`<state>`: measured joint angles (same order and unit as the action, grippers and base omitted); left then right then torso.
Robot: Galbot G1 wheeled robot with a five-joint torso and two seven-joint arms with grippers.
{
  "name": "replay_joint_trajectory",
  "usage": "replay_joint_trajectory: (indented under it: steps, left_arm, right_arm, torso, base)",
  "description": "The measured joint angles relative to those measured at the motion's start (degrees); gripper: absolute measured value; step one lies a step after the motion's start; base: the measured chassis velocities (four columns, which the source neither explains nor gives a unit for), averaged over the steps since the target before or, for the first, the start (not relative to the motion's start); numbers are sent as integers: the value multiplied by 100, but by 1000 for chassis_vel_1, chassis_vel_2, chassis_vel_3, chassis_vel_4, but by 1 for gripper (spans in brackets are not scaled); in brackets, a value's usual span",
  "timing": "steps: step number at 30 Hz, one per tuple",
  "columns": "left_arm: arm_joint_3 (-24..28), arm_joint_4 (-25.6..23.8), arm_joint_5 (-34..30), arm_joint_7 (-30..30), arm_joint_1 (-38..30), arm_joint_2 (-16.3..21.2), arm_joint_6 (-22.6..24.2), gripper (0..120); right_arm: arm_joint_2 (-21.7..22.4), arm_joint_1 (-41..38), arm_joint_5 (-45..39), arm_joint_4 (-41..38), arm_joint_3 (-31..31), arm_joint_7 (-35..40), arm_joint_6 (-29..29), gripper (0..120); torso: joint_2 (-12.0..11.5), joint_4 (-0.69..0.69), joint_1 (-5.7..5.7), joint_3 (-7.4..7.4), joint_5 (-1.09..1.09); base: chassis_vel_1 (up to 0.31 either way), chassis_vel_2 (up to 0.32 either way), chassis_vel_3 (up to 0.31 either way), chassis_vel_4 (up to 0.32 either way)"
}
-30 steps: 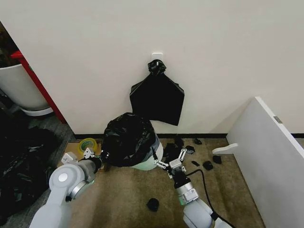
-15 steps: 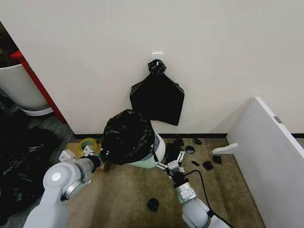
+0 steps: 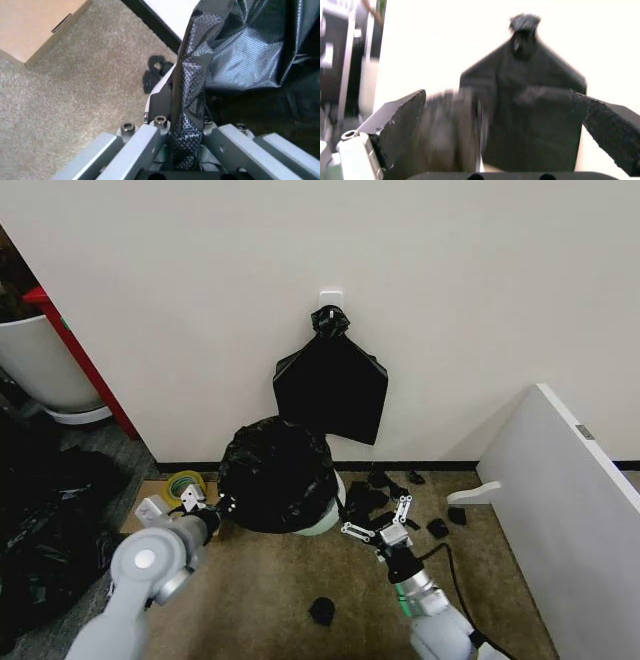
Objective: Place the garbage bag over the trash bin.
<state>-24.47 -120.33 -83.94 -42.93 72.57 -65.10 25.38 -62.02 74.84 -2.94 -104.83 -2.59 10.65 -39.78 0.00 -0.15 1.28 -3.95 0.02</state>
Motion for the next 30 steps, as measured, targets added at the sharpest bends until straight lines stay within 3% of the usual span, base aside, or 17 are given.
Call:
replay_joint_trajectory:
  steps: [2,4,8,11,12,13,14,16,17,21,22,24,30]
  left_arm:
    - [101,-12,244,150,62,71,-50,0]
    - [235,-17,911,597,183,249,-256,0]
    - [423,189,2707,1801,377,850,-1180,0]
    - [459,323,3202,2276,431,1059,-1581,0]
    - [487,486,3691,2835,485,1248,-2033,0]
    - [494,544,3854,3063,503,1311,-2190,0]
    - [508,754,4358,3805,562,1497,-2662,0]
    - [520,946,4736,4381,627,1626,-3095,0]
    - [520,946,4736,4381,627,1626,-3095,0]
    - [462,1237,5142,5556,690,1733,-3813,0]
    - [408,1365,5266,6115,687,1738,-4078,0]
    - [352,1477,5325,6514,663,1736,-4319,0]
    - [230,1664,5499,7092,572,1754,-4838,0]
  right_arm:
    - [-10,-5,-205,-105,-67,-13,-20,100]
    - [-20,-62,-512,-302,-172,2,11,100]
    - [56,-285,-907,-571,-385,-132,143,100]
    - [115,-351,-1056,-593,-450,-314,159,100]
    - [176,-400,-1248,-593,-510,-590,160,100]
    - [193,-412,-1296,-591,-525,-668,158,100]
    - [272,-459,-1460,-551,-568,-988,154,100]
    - [327,-488,-1580,-495,-577,-1259,153,100]
    - [327,-488,-1580,-495,-577,-1259,153,100]
    - [376,-569,-1756,-344,-542,-1697,126,100]
    - [380,-616,-1920,-227,-532,-2081,75,100]
    - [382,-649,-2077,-107,-533,-2500,31,100]
    - [388,-722,-1966,255,-499,-3100,33,100]
  torso:
    - [0,0,0,0,-1]
    - [0,0,0,0,-2]
    - [0,2,0,0,-1]
    - [0,2,0,0,-1]
    - [0,2,0,0,-1]
    - [0,2,0,0,-1]
    - [0,1,0,0,-1]
    - [0,0,0,0,-2]
    - [0,0,0,0,-2]
    - [0,2,0,0,-1]
    - [0,1,0,0,-1]
    - [0,1,0,0,-1]
    - [0,1,0,0,-1]
  base:
    - [0,0,0,0]
    - [0,0,0,0]
    - [0,0,0,0]
    - [0,0,0,0]
    - [0,0,0,0]
    - [0,0,0,0]
    - [0,0,0,0]
    - [0,0,0,0]
    - [0,0,0,0]
    - [0,0,0,0]
    - [0,0,0,0]
    - [0,0,0,0]
    - [0,0,0,0]
